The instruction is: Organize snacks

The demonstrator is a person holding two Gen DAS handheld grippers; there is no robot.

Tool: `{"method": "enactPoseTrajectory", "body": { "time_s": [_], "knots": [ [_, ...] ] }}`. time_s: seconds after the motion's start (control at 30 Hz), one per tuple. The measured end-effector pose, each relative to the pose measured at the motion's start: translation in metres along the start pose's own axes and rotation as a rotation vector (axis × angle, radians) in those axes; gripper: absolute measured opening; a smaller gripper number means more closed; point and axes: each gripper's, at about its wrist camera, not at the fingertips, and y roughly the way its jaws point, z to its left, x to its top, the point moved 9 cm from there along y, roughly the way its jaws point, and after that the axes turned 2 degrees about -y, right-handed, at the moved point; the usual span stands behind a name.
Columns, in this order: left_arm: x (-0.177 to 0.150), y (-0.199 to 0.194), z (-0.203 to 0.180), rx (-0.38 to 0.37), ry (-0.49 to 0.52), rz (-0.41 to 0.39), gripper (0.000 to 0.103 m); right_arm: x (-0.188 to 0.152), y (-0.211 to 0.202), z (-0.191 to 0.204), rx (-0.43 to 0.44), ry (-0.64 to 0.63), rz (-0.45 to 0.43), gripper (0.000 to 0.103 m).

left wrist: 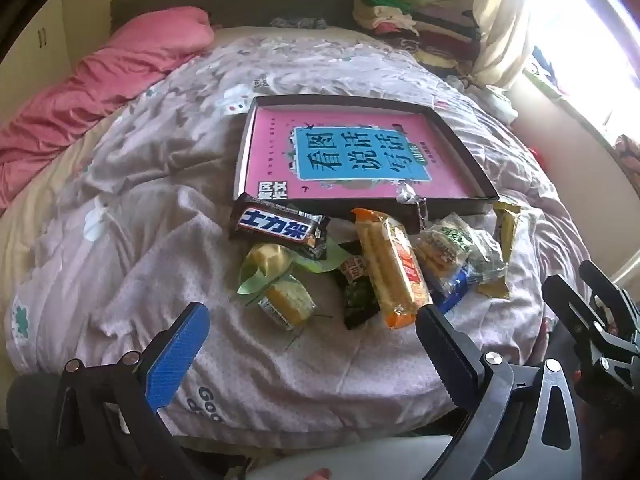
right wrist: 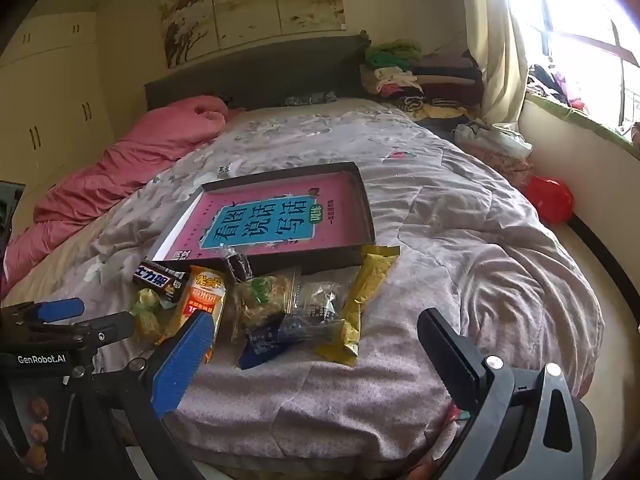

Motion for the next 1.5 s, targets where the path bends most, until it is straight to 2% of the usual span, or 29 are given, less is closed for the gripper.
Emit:
{"method": "enactPoseTrajectory", "body": {
  "time_s": [0.07,0.13,0.33,0.63,1.5],
  "knots": [
    [0.0016,-0.0031,0.0,-0.006,0.011,-0.045,0.103,0.0021,0.0024,-0.0001,-0.001,-0.001,-0.005,0.103],
    [0.0027,-0.0073,-0.0021,0.001,0.011,-0.051,0.103,0.004,-0.0012,0.0008,-0.005,-0.021,-0.029,0.102],
    [0.0013,-0.0019,0.0022,0.011,0.01,-0.027,0.103,0.003,-0.0057,0.0037,0.0,-0.024,-0.049,0.102],
    [0.0019,-0.001,0.0015,0.019,0.022,-0.039,0.103,0.0012,-0.0004,0.0062,0.008,-0.026,-0.022,0.103],
    [0.0055,-0.0063,0.0004,0.024,0.025,-0.059,0.103,0.0014,-0.0021,0.0029,0.002,-0.016,-0.035,0.102]
  ]
}}
